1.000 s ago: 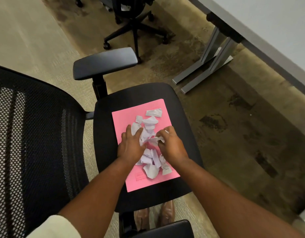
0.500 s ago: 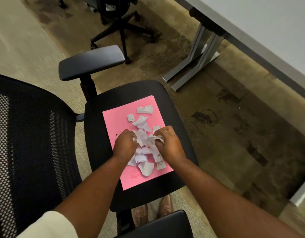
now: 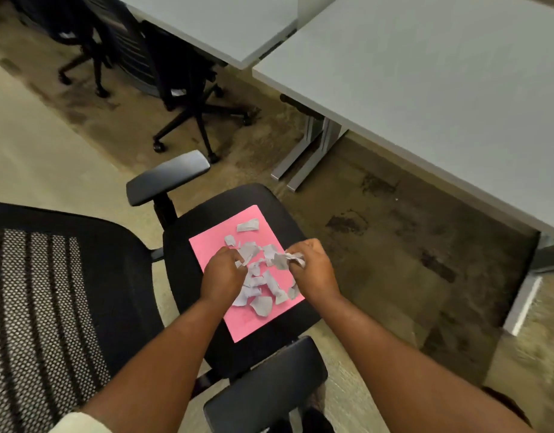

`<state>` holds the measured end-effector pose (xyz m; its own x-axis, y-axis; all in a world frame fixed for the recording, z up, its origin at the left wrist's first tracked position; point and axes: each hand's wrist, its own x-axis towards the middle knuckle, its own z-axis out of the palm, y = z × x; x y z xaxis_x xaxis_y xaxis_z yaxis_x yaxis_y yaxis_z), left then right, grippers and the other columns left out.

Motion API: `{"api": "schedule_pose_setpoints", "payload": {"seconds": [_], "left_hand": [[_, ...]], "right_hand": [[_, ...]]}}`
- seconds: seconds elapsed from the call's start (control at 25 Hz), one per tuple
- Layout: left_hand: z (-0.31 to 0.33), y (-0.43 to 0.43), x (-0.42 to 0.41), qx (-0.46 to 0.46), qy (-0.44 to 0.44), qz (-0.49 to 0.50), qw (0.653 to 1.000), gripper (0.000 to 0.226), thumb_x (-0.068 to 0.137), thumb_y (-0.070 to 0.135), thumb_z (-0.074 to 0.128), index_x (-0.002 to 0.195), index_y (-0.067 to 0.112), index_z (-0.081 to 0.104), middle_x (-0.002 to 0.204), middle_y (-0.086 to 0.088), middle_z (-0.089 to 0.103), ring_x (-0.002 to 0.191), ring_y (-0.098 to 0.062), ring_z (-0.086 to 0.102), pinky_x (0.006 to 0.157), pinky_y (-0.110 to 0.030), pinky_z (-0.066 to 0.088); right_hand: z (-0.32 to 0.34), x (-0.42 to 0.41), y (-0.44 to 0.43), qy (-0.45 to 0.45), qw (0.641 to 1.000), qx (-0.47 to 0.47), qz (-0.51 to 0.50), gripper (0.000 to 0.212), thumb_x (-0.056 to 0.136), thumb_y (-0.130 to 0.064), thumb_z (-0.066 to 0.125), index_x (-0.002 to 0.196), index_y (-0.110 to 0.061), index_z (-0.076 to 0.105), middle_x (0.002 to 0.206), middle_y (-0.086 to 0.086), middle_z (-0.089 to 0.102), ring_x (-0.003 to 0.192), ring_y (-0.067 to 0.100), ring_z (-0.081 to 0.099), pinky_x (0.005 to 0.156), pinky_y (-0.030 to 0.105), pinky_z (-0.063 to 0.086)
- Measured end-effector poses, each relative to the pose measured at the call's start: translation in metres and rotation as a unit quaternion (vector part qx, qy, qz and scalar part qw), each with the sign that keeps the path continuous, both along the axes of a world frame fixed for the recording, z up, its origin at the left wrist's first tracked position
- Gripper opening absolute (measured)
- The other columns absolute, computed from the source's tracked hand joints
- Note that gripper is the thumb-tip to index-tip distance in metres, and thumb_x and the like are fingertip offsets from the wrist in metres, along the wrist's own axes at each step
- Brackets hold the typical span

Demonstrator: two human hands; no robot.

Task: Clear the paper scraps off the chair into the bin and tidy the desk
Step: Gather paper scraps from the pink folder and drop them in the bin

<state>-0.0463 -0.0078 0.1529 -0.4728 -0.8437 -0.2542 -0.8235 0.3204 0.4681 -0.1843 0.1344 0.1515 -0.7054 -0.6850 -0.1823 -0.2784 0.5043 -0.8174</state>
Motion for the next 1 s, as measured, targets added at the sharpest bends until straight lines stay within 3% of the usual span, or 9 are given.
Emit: {"api": "schedule_pose_setpoints", "payload": {"seconds": [0.12,0.2,0.4,0.52,0.6,0.76,1.0], "left_hand": [[0.035,0.023,-0.007,-0.014,0.016,-0.033,0.999,0.008,0.091,0.015,0.069,0.099,0.013,0.071,0.097,-0.002,0.067,0.088,-0.019,0.066,0.081,-0.032,0.057],[0.054,0.038,-0.011,-0.019,0.027,-0.042,0.999,0.013,0.091,0.016,0.07,0.103,0.011,0.072,0.1,-0.003,0.069,0.09,-0.02,0.067,0.083,-0.031,0.057],[0.08,0.081,-0.028,-0.013,0.038,-0.081,0.996,0.007,0.091,0.018,0.071,0.097,0.014,0.071,0.094,-0.001,0.07,0.082,-0.016,0.065,0.072,-0.023,0.048],[0.087,0.121,-0.041,-0.003,0.044,-0.125,0.991,0.002,0.09,0.018,0.07,0.089,0.018,0.069,0.09,0.001,0.068,0.08,-0.015,0.065,0.074,-0.031,0.056],[0.083,0.153,-0.052,-0.01,0.055,-0.181,0.982,0.007,0.088,0.015,0.069,0.083,0.019,0.066,0.09,0.002,0.064,0.078,-0.016,0.061,0.071,-0.036,0.055],[0.072,0.229,-0.085,-0.027,0.056,-0.279,0.958,0.014,0.083,0.014,0.07,0.076,0.022,0.061,0.084,0.006,0.054,0.072,-0.017,0.056,0.057,-0.028,0.034],[0.067,0.383,-0.145,-0.003,0.069,-0.384,0.921,0.01,0.08,0.008,0.07,0.076,0.013,0.063,0.085,-0.001,0.057,0.073,-0.023,0.057,0.063,-0.032,0.037]], "right_hand": [[0.032,0.003,0.029,0.01,0.999,-0.028,-0.024,0.016,0.088,-0.007,0.07,0.096,-0.02,0.072,0.105,-0.004,0.053,0.09,0.005,0.053,0.075,0.014,0.041],[0.051,0.005,0.048,0.022,0.998,-0.04,-0.043,0.014,0.088,-0.008,0.07,0.095,-0.02,0.072,0.104,-0.004,0.053,0.09,0.002,0.052,0.073,0.011,0.041],[0.077,-0.002,0.101,0.066,0.987,-0.084,-0.119,0.019,0.084,-0.005,0.069,0.088,-0.023,0.07,0.098,-0.007,0.052,0.09,-0.008,0.052,0.072,0.005,0.038],[0.081,-0.007,0.149,0.071,0.98,-0.091,-0.165,0.021,0.081,-0.004,0.069,0.086,-0.025,0.071,0.096,-0.008,0.052,0.087,-0.007,0.054,0.072,0.005,0.038],[0.078,-0.012,0.187,0.064,0.974,-0.089,-0.198,0.023,0.08,-0.005,0.068,0.085,-0.027,0.071,0.096,-0.01,0.052,0.086,-0.005,0.056,0.07,0.006,0.039],[0.071,-0.023,0.275,0.052,0.961,-0.079,-0.261,0.022,0.079,-0.004,0.067,0.088,-0.024,0.071,0.098,-0.007,0.053,0.083,0.005,0.057,0.071,0.015,0.044],[0.062,-0.037,0.433,0.058,0.941,-0.05,-0.329,0.02,0.082,-0.004,0.066,0.091,-0.021,0.071,0.102,-0.006,0.053,0.084,0.005,0.057,0.071,0.01,0.042]]}}
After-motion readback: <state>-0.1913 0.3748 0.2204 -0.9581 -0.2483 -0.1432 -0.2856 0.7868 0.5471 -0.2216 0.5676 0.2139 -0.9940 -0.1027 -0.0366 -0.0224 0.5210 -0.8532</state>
